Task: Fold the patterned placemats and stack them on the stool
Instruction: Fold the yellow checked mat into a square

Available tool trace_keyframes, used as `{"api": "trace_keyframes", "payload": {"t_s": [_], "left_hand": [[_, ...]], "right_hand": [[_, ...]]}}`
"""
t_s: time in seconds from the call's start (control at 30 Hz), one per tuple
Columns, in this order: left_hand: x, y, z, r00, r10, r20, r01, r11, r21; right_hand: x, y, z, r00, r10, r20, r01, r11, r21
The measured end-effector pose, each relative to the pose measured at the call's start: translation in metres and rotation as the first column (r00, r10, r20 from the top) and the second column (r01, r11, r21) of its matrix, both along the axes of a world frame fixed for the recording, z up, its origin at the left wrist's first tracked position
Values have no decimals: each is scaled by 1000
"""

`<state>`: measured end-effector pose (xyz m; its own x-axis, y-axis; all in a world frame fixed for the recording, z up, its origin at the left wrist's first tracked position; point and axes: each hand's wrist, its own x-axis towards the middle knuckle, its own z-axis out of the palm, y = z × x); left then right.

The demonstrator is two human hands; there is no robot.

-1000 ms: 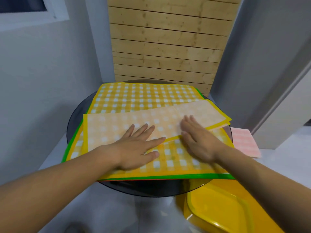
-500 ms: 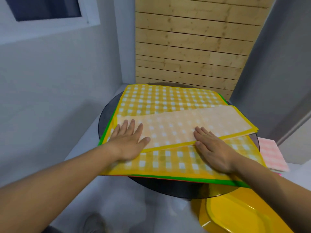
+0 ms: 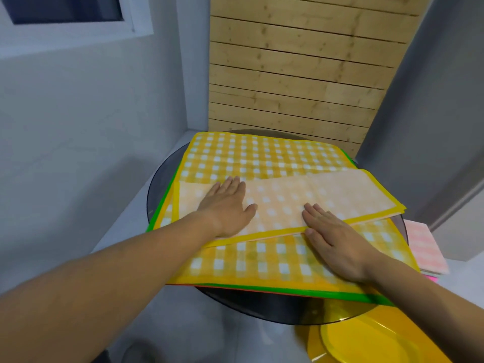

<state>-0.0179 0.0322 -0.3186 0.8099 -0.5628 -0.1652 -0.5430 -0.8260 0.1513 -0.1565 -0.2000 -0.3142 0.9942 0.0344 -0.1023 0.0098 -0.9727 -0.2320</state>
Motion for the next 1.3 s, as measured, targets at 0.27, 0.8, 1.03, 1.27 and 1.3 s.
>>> {"api": "trace_keyframes", "payload": {"t_s": [0.27, 0.8, 1.03, 1.27, 1.3], "left_hand": [[-6, 24, -1, 929, 369, 12, -370, 928, 37], [9, -69, -1, 979, -196, 51, 199, 978, -65], [9, -69, -11, 976, -206, 69, 207, 978, -14], [9, -67, -12, 977, -207, 56, 208, 978, -4], [9, -67, -12, 977, -206, 55, 206, 978, -3]], "right_hand": [[0, 0, 3, 1000, 1, -8, -1, 1000, 13], [50, -18, 16, 989, -31, 145, 11, 990, 139], [110, -31, 4, 998, -3, -59, 4, 1000, 11], [110, -97, -3, 961, -271, -60, 268, 962, -58], [110, -105, -3, 950, -307, -58, 302, 950, -79]]}}
